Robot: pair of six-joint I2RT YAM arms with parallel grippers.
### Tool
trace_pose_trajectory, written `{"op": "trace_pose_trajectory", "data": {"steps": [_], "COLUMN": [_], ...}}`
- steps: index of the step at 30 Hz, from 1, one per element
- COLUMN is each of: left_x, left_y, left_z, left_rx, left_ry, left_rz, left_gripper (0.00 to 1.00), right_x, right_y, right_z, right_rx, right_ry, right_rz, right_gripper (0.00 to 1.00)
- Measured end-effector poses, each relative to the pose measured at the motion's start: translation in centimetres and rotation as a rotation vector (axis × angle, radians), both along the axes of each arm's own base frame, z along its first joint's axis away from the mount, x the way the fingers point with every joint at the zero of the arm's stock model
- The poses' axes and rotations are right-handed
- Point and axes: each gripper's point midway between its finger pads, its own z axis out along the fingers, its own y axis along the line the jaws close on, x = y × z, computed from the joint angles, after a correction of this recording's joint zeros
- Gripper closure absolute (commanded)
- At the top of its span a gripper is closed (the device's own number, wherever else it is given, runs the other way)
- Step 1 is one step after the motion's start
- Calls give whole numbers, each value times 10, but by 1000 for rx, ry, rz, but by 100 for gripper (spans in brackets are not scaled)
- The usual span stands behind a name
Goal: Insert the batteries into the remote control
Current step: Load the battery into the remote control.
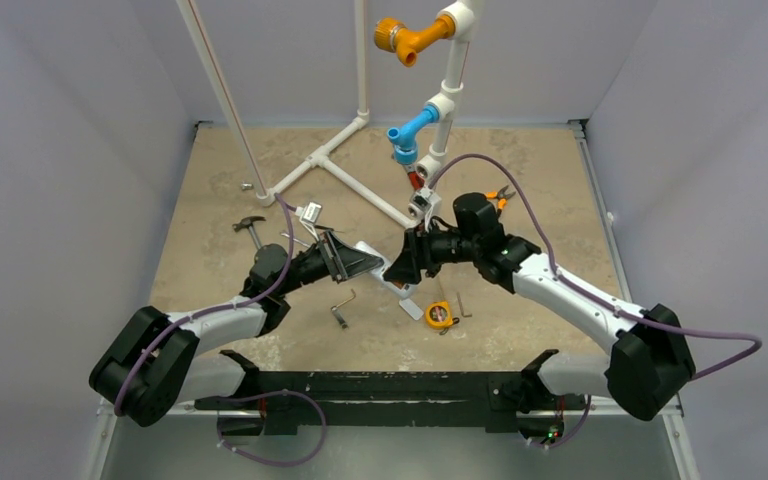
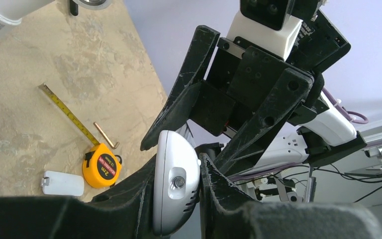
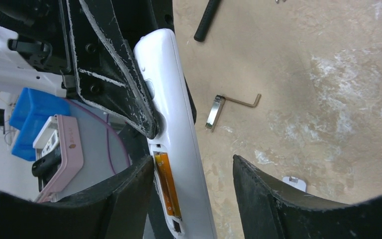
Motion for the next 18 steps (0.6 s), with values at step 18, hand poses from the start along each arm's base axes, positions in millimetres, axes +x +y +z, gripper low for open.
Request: {"op": "trace_pose_trajectory", "data": {"steps": [18], "left_x": [1], "left_y": [10], "left_z": [2], "left_rx": [57], "left_ry": [-26], "left_rz": [68], "left_gripper": [100], "right_x": [53], "right_y": [-71], "right_z": [2], "right_rx": [-164], "right_ry": [-164], "right_rz": [-524], "right_gripper": [43]}}
